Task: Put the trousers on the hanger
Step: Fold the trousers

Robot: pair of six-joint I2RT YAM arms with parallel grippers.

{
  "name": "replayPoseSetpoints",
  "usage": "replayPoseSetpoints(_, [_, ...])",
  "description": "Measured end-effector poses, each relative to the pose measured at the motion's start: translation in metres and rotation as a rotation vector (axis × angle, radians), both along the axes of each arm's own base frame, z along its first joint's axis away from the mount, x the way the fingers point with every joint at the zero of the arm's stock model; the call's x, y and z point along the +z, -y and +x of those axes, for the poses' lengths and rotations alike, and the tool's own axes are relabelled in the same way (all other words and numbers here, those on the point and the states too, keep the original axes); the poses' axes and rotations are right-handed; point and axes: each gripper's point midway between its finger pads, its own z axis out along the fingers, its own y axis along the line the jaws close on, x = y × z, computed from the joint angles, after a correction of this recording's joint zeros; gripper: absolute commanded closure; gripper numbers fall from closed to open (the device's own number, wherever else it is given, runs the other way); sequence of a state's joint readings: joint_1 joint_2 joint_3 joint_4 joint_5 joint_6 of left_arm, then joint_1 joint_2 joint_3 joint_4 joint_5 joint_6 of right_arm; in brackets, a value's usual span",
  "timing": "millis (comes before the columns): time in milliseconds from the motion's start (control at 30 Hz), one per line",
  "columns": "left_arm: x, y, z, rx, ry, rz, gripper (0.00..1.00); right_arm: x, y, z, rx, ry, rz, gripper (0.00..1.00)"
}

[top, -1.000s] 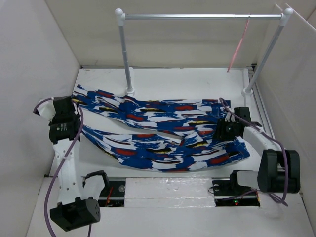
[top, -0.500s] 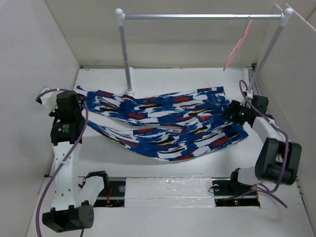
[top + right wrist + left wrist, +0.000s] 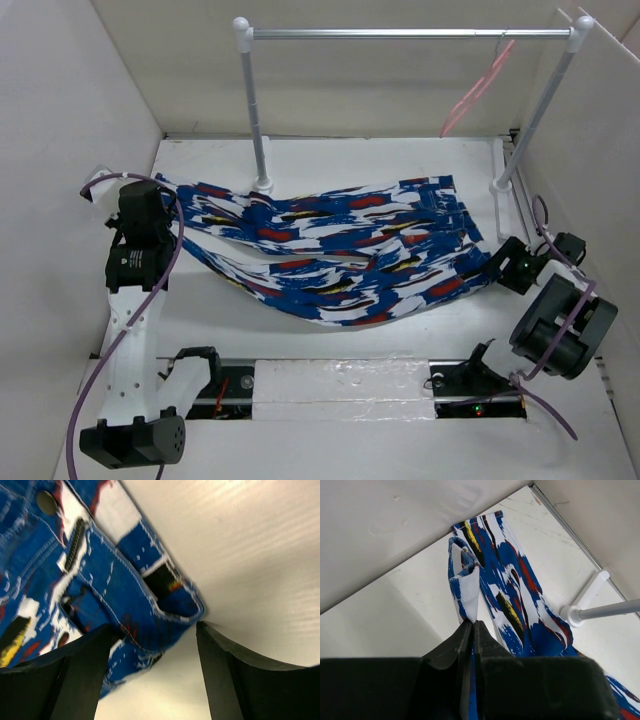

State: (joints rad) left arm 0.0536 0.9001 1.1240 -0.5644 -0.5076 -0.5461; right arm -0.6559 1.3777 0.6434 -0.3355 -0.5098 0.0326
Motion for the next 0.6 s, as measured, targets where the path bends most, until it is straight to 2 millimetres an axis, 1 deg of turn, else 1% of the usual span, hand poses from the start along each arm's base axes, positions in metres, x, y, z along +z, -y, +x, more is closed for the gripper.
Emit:
replayPoseSetpoints(33, [0.000,0.000,0.000,0.001,-0.001,0.001,1.00,0.000,0.000,0.003,-0.002,0.013,0.011,0.27])
replayPoseSetpoints(67, [0.000,0.000,0.000,0.001,-0.001,0.001,1.00,0.001,0.001,0.007,-0.007,0.025,0.018,0.33])
replayPoseSetpoints(100, [0.000,0.000,0.000,0.001,-0.001,0.001,1.00,0.001,0.002,0.010,-0.008,0.037,0.022,0.35])
replayPoseSetpoints(133, [0.000,0.000,0.000,0.001,-0.001,0.001,1.00,-0.001,0.002,0.013,-0.015,0.044,0.033,0.43])
replayPoseSetpoints(167, [0.000,0.000,0.000,0.002,-0.002,0.001,1.00,-0.003,0.003,0.017,-0.019,0.053,0.042,0.79])
replayPoseSetpoints(200, [0.000,0.000,0.000,0.002,-0.002,0.001,1.00,-0.004,0.004,0.020,-0.020,0.061,0.049,0.96])
replayPoseSetpoints(233, [0.000,-0.001,-0.001,0.007,-0.002,0.003,1.00,-0.008,0.004,0.021,-0.027,0.053,0.058,1.00])
replayPoseSetpoints(300, [0.000,-0.003,-0.002,0.019,-0.003,0.010,1.00,-0.013,0.006,0.015,-0.039,0.033,0.075,1.00])
replayPoseSetpoints(367, [0.001,-0.007,-0.003,0.036,-0.004,0.021,1.00,-0.006,0.016,0.000,-0.074,0.015,0.052,1.00])
replayPoseSetpoints(400, [0.002,-0.008,-0.004,0.044,-0.006,0.027,1.00,0.002,0.021,-0.012,-0.101,-0.001,0.028,1.00])
replayPoseSetpoints(467, [0.004,-0.010,-0.006,0.056,-0.007,0.042,1.00,0.027,0.033,-0.030,-0.147,-0.029,-0.062,1.00])
replayPoseSetpoints(533, [0.010,-0.010,-0.006,0.062,-0.004,0.061,1.00,0.055,0.041,-0.036,-0.162,-0.023,-0.155,1.00])
replayPoseSetpoints(600, [0.017,-0.010,-0.006,0.081,-0.002,0.091,1.00,0.081,0.048,-0.042,-0.173,-0.056,-0.238,1.00])
